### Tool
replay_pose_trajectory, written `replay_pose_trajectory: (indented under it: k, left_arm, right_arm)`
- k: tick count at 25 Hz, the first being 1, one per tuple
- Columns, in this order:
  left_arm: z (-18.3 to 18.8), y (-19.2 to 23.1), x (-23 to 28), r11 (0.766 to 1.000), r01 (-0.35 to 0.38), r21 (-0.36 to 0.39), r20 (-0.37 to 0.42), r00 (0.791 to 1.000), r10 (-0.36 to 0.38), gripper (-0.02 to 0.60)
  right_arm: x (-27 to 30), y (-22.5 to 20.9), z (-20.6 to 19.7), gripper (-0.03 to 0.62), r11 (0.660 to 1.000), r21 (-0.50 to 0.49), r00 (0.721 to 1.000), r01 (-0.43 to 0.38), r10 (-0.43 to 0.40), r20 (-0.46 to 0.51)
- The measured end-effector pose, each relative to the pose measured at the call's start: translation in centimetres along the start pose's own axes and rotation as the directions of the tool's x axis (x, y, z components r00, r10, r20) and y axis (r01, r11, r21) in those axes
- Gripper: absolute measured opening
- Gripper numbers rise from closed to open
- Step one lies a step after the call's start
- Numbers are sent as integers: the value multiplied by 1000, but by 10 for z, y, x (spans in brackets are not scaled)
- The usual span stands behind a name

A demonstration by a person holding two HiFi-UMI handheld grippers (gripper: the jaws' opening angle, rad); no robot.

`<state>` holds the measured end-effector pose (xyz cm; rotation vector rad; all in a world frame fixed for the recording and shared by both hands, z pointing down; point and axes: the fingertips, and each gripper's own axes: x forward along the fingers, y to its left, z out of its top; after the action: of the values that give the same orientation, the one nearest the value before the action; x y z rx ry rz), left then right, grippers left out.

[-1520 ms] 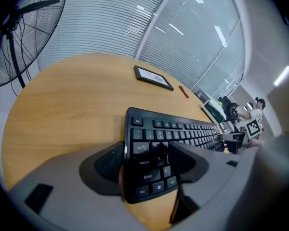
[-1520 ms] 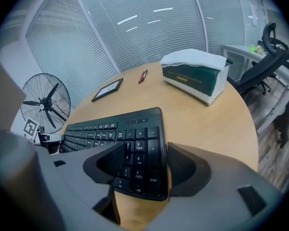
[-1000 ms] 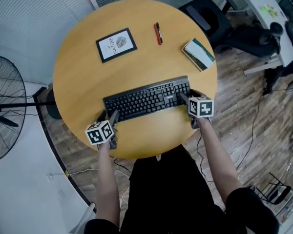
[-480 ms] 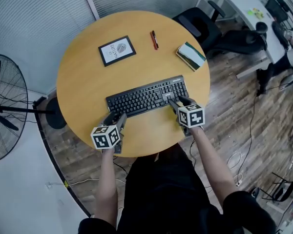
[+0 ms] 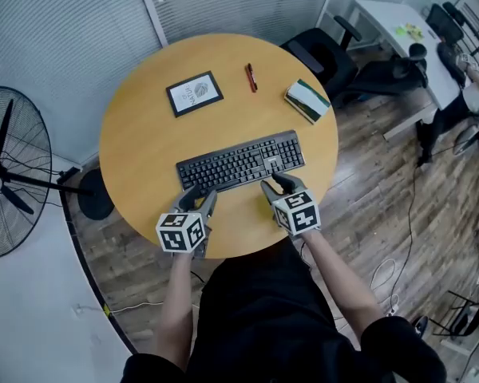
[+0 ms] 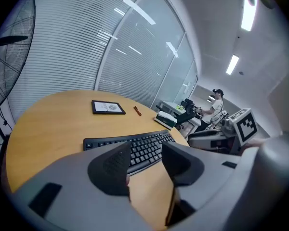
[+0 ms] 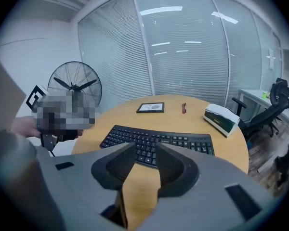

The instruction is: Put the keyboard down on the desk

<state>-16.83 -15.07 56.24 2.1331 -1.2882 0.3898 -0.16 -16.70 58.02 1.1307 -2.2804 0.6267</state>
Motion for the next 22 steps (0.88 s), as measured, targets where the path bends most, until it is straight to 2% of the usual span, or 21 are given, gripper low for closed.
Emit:
replay_pose_trajectory:
  k: [9,12,16,22]
  left_arm:
    - [23,-50,-27,999,-30,42,81,996,27,126]
    - [22,-72,-38,999,-45,25,104,994,42,95]
    - [25,-101,-52,997,-60,-39,148,987,65,75]
    - [25,-157,-78,997,-74,-1,199,977,73,48]
  right_arm:
    - [-37,26,33,124,996,-20,991,-84,86,100]
    - [-62,31,36,114,994,-22,985,-105,107,137]
    - [-99,30,41,93,993,-27,973,-115,118,199]
    - [-150,26,34,71,991,-44,960,-123,130,250]
